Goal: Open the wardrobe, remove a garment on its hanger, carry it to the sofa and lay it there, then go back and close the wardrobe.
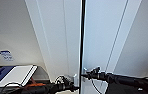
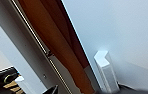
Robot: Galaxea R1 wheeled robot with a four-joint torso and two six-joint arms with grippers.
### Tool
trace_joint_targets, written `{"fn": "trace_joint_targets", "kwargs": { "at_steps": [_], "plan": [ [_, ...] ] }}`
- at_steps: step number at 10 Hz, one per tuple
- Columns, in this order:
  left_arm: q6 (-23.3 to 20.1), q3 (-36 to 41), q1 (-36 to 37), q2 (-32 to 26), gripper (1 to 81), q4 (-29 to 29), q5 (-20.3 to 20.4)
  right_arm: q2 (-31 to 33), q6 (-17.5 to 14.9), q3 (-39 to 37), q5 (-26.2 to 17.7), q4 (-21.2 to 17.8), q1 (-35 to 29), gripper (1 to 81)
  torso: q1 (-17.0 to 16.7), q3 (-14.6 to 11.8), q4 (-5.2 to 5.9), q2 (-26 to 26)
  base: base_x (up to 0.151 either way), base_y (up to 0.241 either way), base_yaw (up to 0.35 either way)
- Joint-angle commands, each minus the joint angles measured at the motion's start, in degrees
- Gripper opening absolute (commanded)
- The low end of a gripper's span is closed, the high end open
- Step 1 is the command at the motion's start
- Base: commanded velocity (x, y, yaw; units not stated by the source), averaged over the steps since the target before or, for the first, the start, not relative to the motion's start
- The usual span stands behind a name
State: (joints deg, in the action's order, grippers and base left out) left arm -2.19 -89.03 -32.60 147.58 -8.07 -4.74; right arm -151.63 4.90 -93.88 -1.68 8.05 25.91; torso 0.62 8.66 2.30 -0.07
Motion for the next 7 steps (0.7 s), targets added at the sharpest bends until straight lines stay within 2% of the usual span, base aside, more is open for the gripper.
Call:
{"fn": "trace_joint_targets", "kwargs": {
  "at_steps": [1, 3, 7],
  "plan": [
    [-0.44, 11.68, 6.18, 3.35, 81.1, -0.63, -0.18, -5.38, 1.52, 14.52, -6.58, 2.23, -2.74, 81.1, 0.0, 0.0, 0.0, 0.0, 0.0, 0.0, 0.0],
    [-0.35, 13.88, 5.74, 2.11, 81.1, -0.63, -0.27, -2.22, 1.52, 18.04, -8.95, 3.38, -1.68, 81.1, 0.0, -0.02, -0.02, 0.0, 0.0, 0.0, 0.0],
    [-0.35, 18.8, 3.73, -1.58, 81.1, -0.63, -0.18, 2.97, 1.52, 22.52, -9.3, 4.26, -0.1, 81.1, 0.02, -0.02, -0.02, 0.0, 0.0, 0.0, 0.0]
  ]
}}
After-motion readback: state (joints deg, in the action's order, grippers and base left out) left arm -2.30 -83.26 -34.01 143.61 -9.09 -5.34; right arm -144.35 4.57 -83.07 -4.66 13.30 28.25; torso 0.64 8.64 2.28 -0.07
